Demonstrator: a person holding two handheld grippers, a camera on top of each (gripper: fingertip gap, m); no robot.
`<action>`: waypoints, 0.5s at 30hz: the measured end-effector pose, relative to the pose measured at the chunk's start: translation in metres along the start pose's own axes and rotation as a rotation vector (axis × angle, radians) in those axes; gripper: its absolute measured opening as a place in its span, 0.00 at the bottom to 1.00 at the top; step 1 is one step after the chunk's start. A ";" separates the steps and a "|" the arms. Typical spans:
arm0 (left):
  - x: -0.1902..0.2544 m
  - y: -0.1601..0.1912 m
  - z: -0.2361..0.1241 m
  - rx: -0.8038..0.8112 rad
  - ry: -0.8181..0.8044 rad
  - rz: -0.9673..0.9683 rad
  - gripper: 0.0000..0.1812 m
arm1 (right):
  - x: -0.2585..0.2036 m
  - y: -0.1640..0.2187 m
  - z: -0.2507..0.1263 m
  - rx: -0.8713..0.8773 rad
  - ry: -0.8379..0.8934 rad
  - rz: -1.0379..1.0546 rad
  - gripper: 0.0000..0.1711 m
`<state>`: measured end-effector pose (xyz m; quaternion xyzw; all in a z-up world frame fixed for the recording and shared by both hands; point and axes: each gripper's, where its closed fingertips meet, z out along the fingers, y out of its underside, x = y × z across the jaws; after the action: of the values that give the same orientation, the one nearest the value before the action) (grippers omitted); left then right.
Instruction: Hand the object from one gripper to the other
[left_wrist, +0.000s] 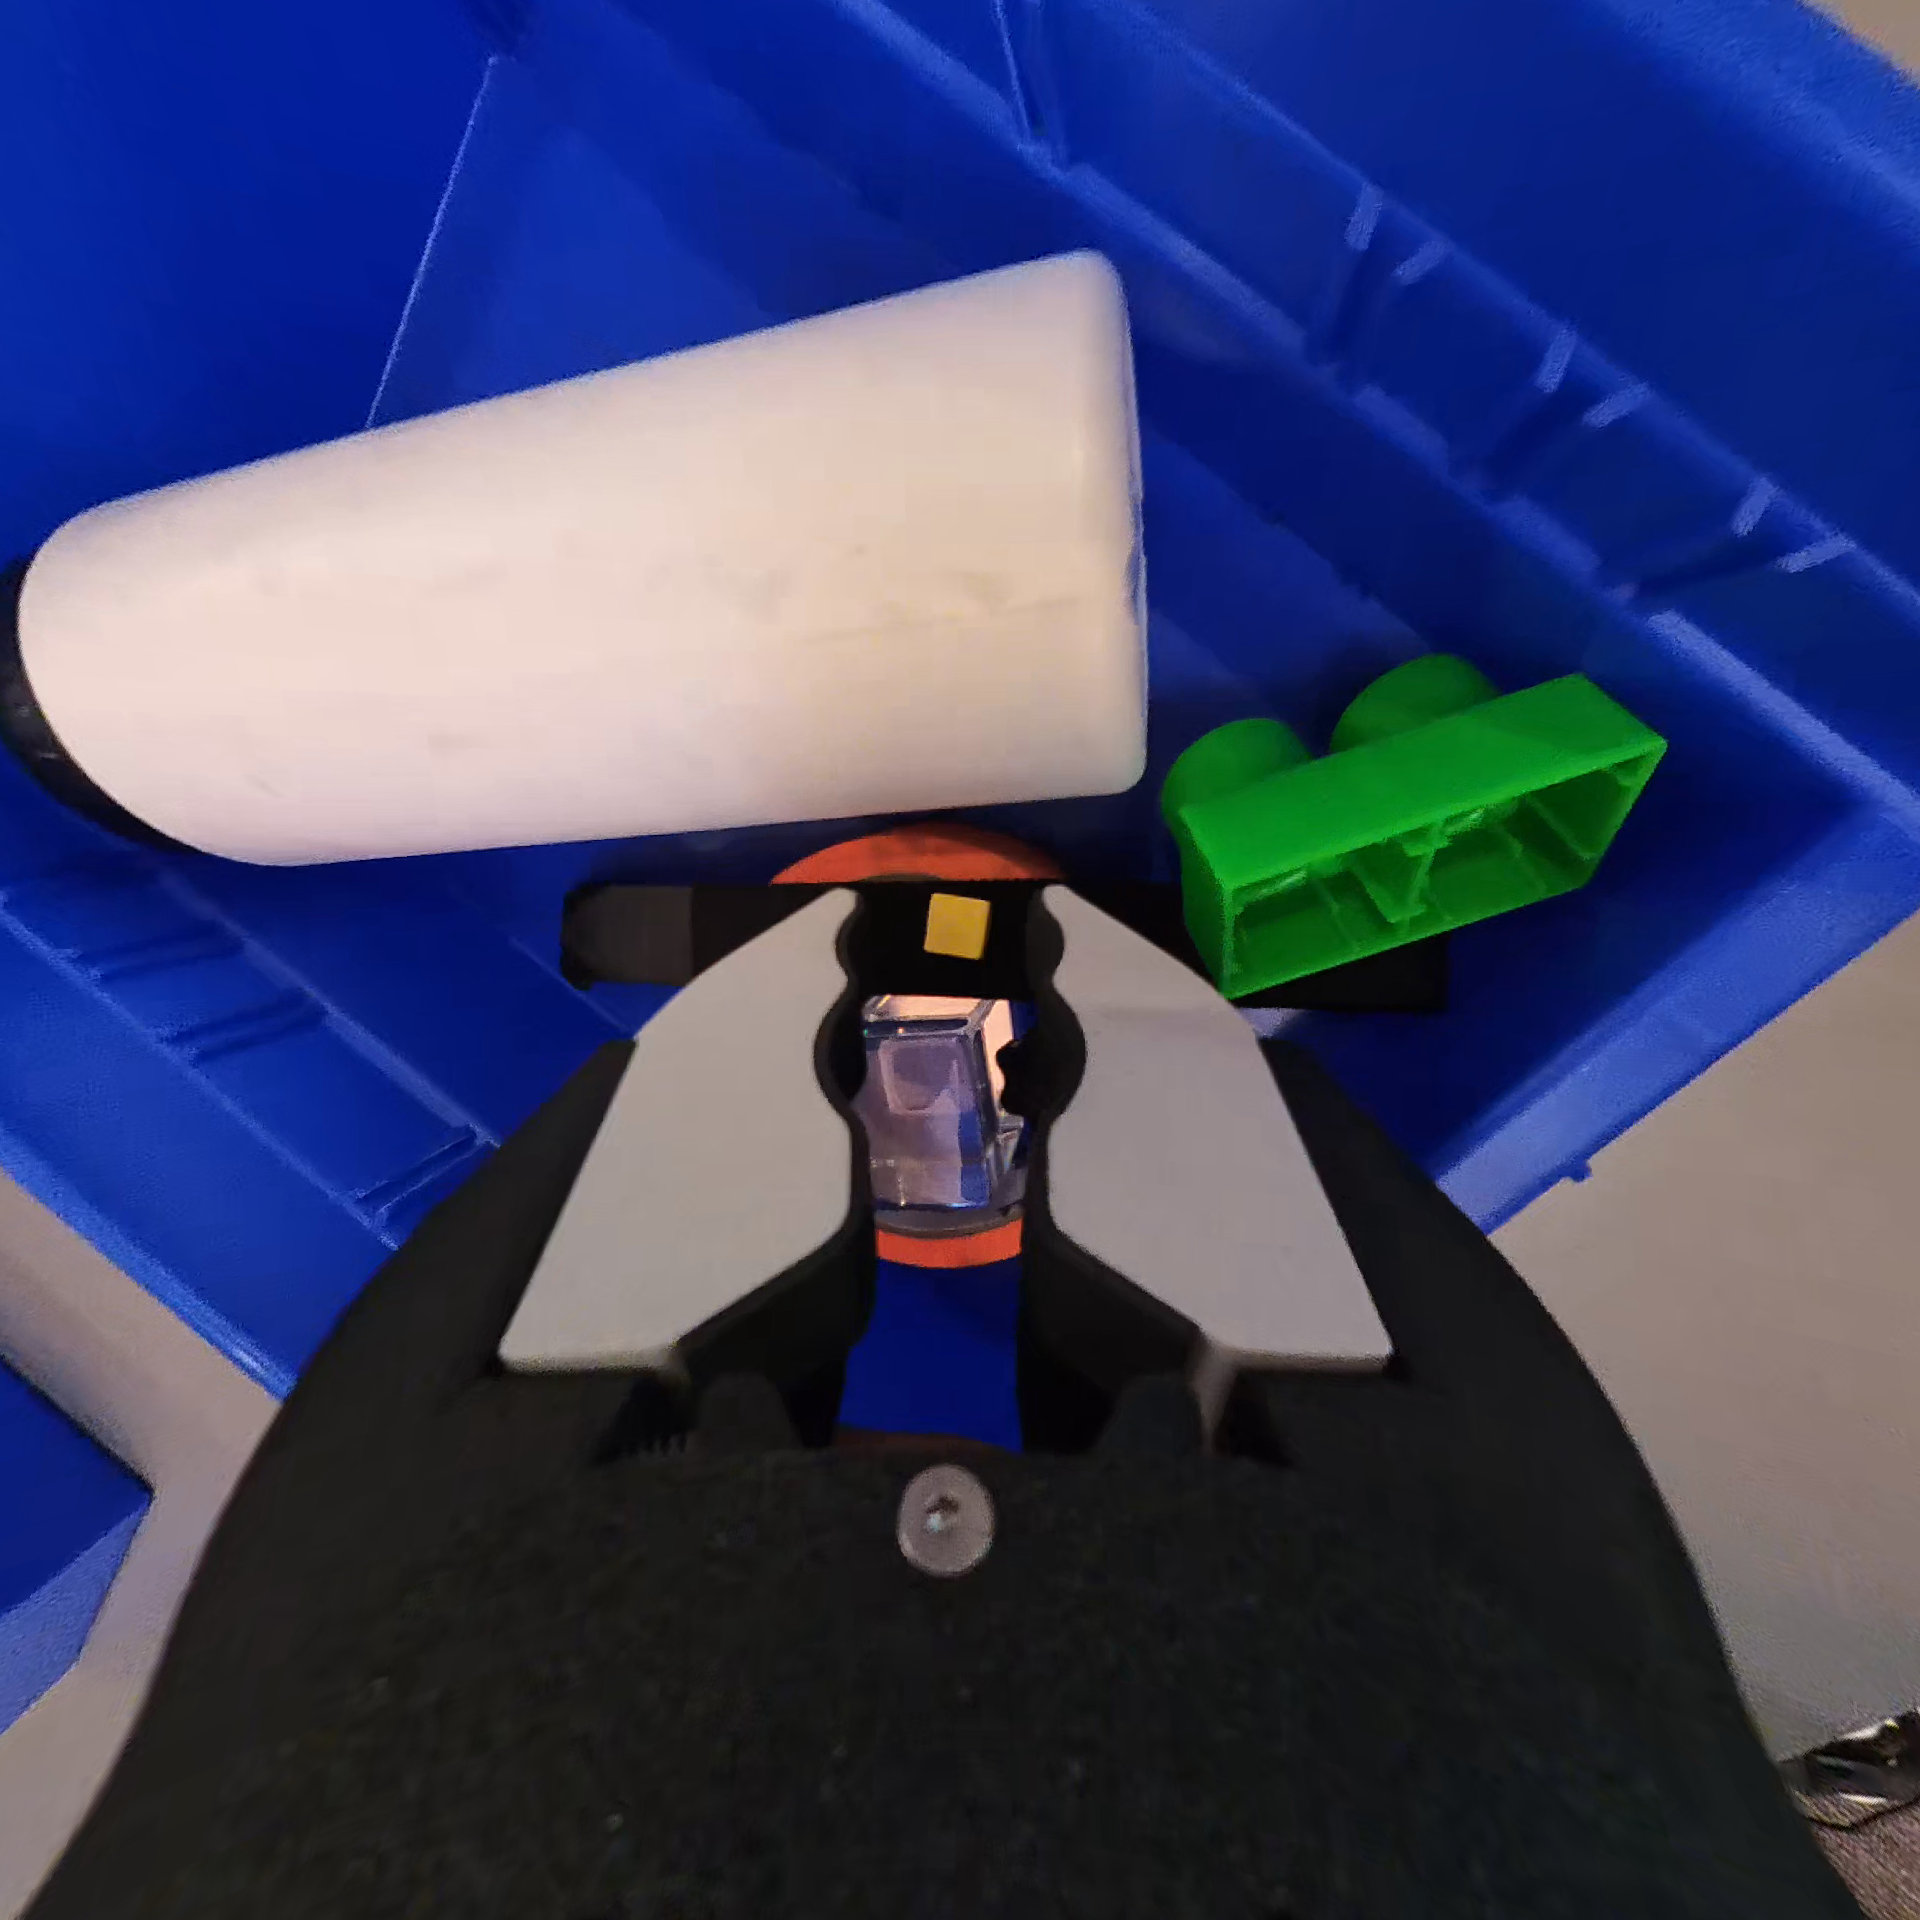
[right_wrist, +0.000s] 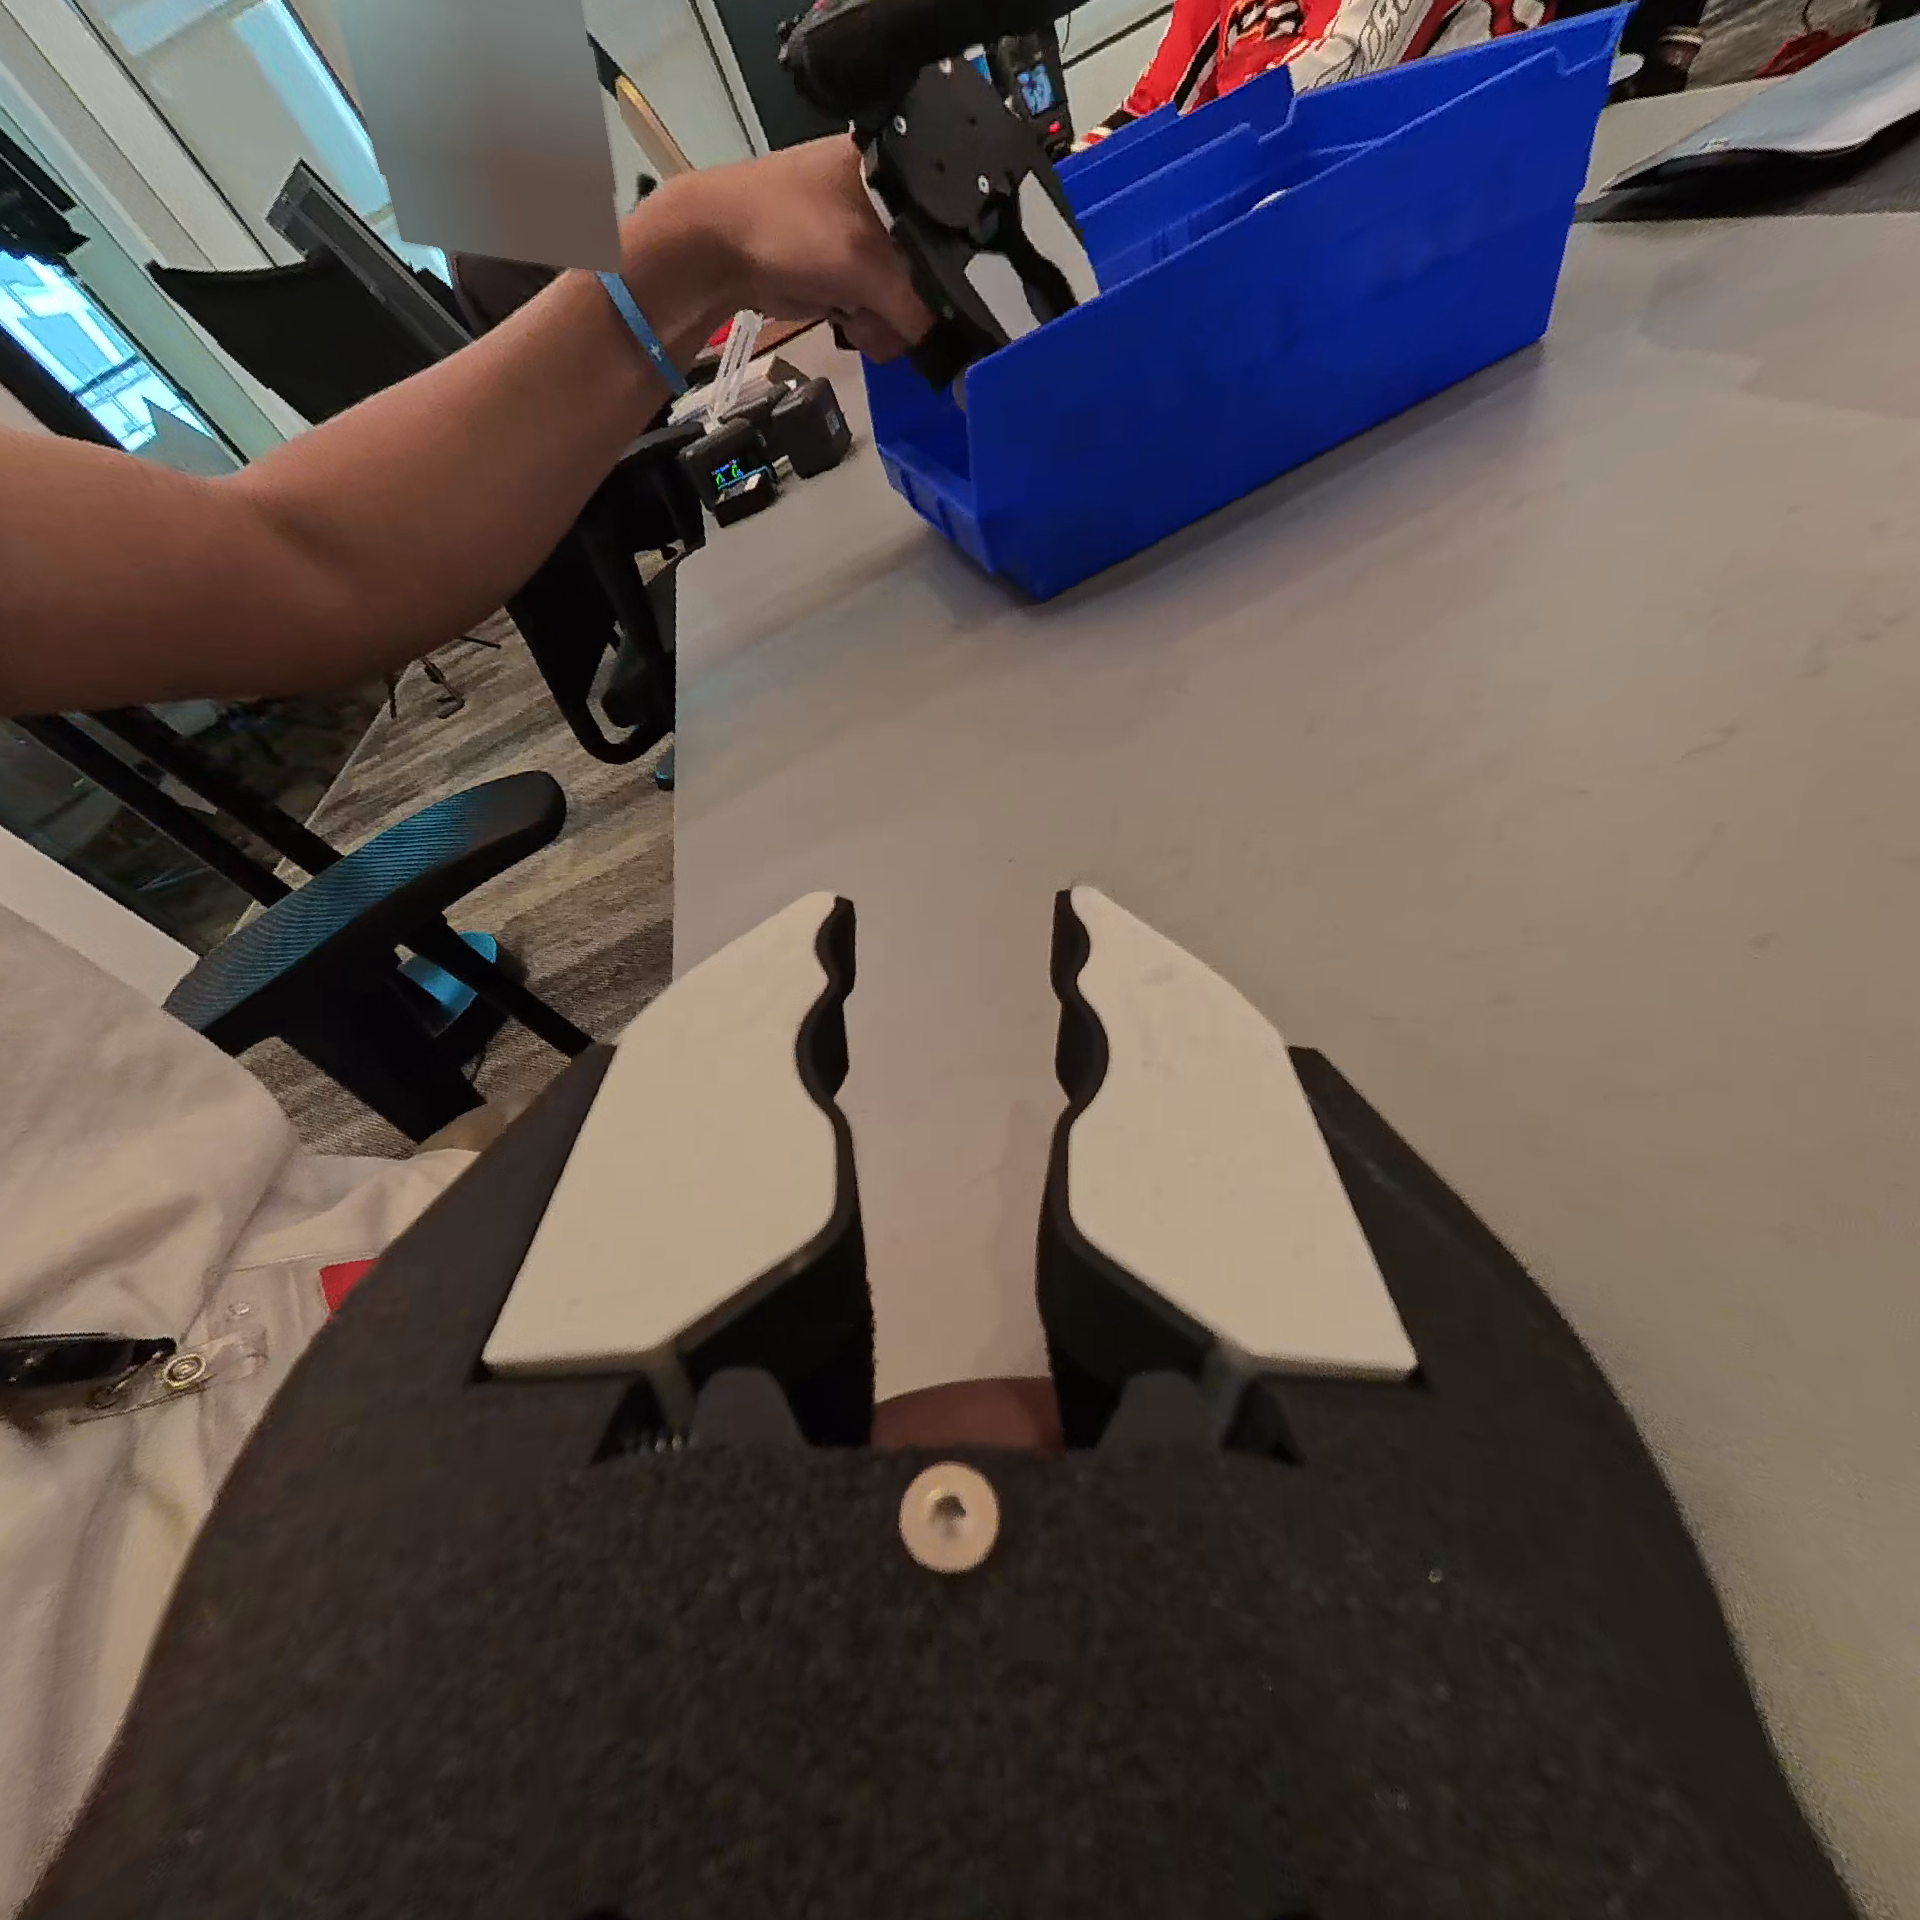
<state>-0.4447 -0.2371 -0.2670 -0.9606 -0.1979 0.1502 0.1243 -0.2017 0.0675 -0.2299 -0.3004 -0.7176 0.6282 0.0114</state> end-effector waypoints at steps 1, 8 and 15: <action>-0.001 0.000 0.000 0.003 0.001 -0.003 0.15 | 0.001 -0.001 0.000 0.004 -0.002 0.011 0.21; -0.003 0.005 0.002 -0.007 0.019 0.006 0.06 | 0.004 -0.002 -0.001 0.012 -0.013 0.055 0.21; 0.000 0.003 -0.004 0.020 -0.003 0.024 0.06 | 0.005 -0.003 -0.002 0.018 -0.011 0.065 0.21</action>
<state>-0.4418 -0.2408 -0.2640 -0.9615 -0.1851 0.1549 0.1316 -0.2061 0.0709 -0.2290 -0.3198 -0.7018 0.6365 -0.0103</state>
